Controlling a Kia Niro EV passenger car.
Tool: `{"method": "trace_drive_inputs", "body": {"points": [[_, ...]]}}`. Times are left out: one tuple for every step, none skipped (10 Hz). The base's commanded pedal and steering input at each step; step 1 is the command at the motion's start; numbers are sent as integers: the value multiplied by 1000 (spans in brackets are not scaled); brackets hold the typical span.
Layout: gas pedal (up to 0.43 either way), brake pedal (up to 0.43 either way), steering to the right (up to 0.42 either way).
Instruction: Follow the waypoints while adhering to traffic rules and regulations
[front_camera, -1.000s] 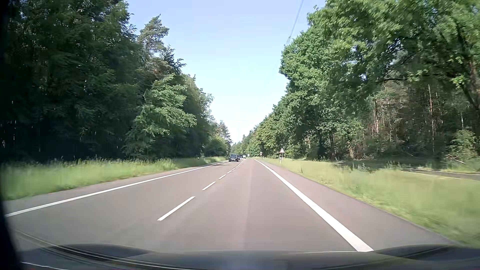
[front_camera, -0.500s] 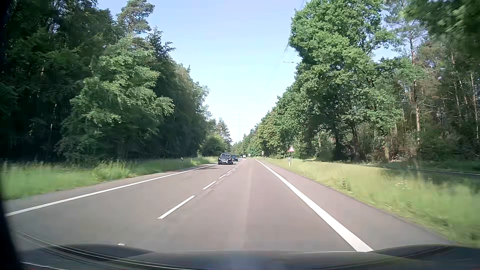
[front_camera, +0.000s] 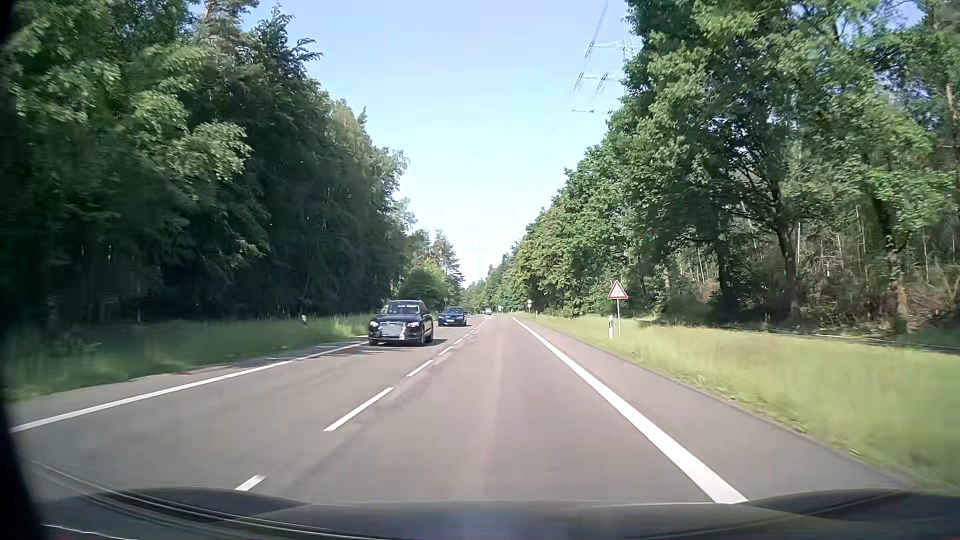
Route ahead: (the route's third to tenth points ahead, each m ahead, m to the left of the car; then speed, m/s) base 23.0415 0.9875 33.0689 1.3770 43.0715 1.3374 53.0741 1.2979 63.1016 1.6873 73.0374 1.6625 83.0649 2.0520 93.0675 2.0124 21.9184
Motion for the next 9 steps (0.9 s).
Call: {"method": "trace_drive_inputs", "body": {"points": [[0,24,-1],[0,30,-1],[0,30,-1],[0,30,-1],[0,30,-1],[0,30,-2],[0,24,-3],[0,30,-3],[0,30,-3]]}}
